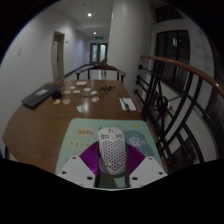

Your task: Arrange mouse

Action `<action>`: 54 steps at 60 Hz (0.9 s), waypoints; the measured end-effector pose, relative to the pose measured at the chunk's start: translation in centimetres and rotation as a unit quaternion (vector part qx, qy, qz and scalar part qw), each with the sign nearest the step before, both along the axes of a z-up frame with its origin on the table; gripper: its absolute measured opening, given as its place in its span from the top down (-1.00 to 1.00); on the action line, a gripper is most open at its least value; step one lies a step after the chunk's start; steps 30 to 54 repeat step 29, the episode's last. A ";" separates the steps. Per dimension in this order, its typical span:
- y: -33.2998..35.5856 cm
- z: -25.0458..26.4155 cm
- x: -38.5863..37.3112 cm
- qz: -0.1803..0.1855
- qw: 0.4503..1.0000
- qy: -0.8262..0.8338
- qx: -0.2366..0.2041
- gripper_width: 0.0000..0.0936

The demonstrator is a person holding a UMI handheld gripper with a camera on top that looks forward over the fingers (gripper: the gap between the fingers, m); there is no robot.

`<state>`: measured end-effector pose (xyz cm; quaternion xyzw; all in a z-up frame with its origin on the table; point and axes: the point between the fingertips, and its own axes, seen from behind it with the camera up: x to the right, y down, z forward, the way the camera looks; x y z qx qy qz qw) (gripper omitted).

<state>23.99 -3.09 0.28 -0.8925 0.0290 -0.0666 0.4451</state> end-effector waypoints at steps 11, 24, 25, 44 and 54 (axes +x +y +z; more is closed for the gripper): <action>-0.3 -1.4 0.1 0.005 1.000 0.001 -0.011 -0.08; -4.3 0.8 0.2 0.071 0.997 0.003 -0.022 -0.81; -5.3 1.1 0.4 0.074 0.997 0.008 -0.022 -0.80; -8.4 1.5 1.2 0.084 0.996 0.024 -0.029 -0.81; -8.4 1.5 1.2 0.084 0.996 0.024 -0.029 -0.81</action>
